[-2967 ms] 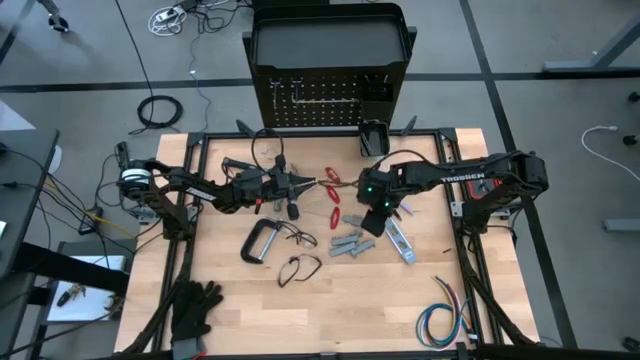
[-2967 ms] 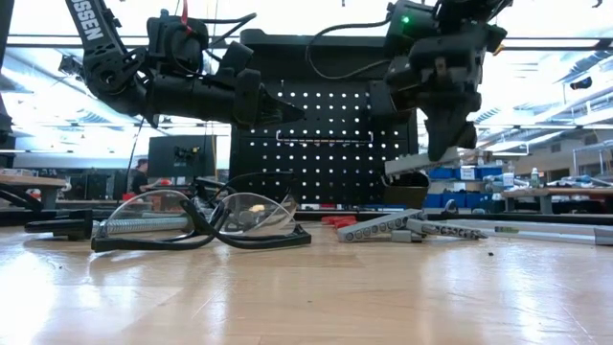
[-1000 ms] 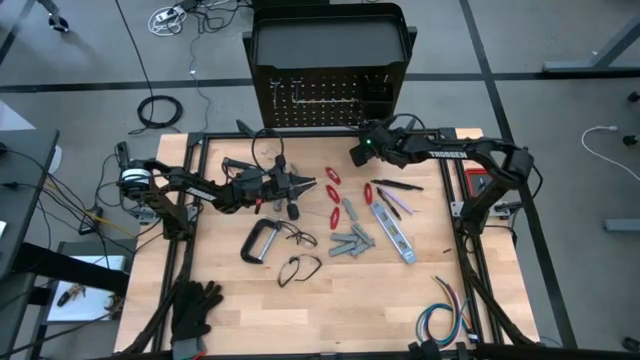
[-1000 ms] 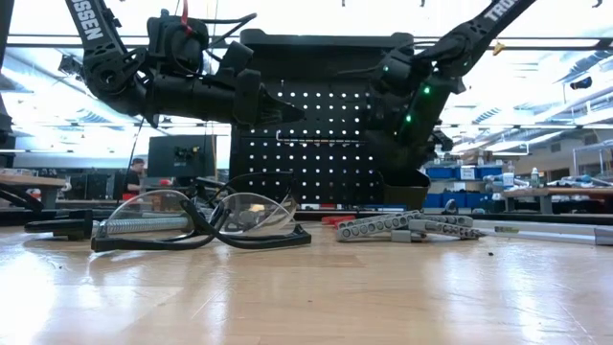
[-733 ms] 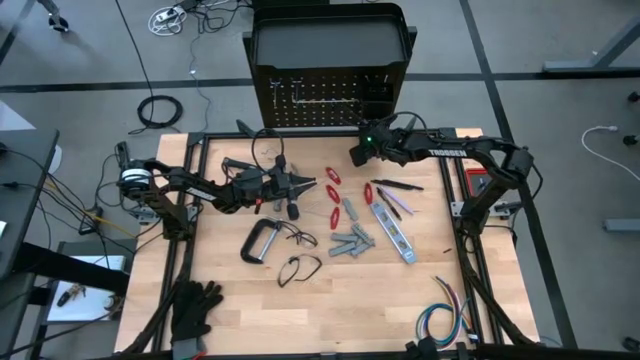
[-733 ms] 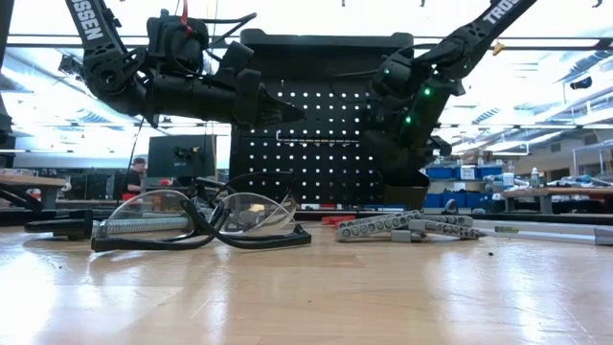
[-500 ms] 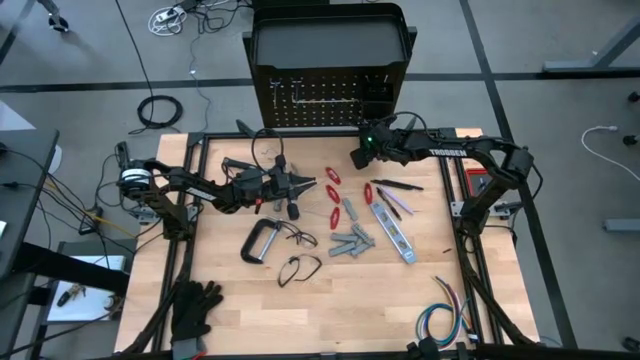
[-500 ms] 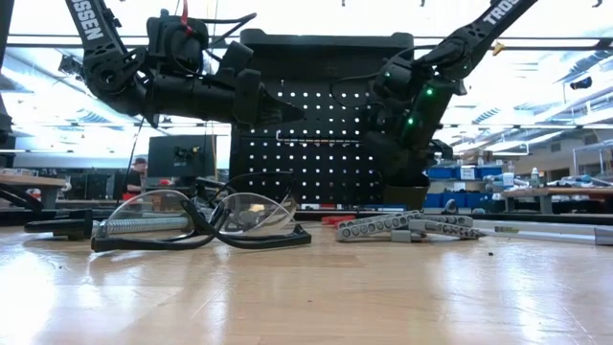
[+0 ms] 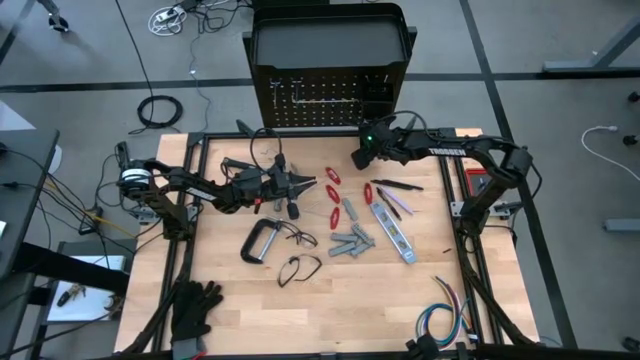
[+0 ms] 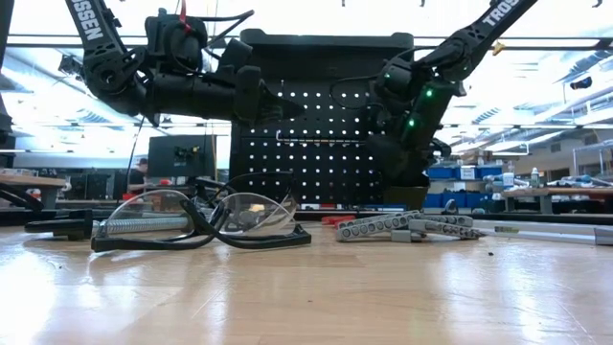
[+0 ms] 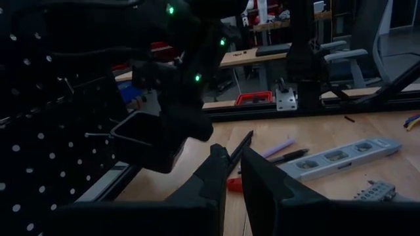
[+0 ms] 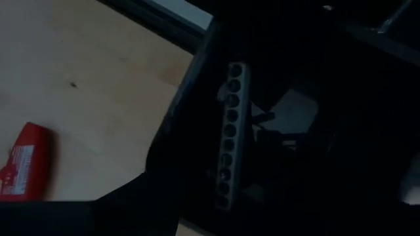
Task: Hang tools onto peg board
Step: Put the screwdriver bits on the table
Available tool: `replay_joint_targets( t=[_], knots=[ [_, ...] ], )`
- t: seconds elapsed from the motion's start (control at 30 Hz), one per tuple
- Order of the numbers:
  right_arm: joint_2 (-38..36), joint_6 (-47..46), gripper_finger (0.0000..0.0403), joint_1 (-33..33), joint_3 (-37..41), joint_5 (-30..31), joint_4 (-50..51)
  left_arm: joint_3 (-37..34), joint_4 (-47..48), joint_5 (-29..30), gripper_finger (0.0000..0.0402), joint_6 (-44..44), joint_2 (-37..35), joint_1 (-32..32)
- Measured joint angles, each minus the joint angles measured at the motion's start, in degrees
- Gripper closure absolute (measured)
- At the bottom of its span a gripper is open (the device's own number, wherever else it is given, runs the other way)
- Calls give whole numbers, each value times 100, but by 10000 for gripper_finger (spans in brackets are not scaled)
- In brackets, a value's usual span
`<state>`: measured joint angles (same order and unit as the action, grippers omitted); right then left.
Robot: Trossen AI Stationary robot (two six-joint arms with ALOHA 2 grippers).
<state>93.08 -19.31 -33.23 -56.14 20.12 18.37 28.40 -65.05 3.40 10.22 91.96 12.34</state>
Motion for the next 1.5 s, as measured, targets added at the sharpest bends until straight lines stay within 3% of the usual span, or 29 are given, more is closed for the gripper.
replay_joint_targets(
  t=[0.2, 0.6, 0.73, 0.97, 1.5],
  knots=[
    [328, -18, 160, 14, -95, 19, 11, 0, -76, -1, 355, 2, 0, 0],
    [1430, 391, 183, -120, -1233, 411, 833, 2, 0, 0, 355, 3, 0, 1],
    [1547, 417, 231, -142, -1325, 371, 844, 2, 10, 8, 355, 136, 0, 2],
    [1497, 397, 364, -142, -1325, 243, 934, 2, 14, 122, 355, 151, 0, 2],
    [806, 248, 364, 245, -1316, 710, 1425, 2, 25, 118, 355, -4, 0, 2]
  ],
)
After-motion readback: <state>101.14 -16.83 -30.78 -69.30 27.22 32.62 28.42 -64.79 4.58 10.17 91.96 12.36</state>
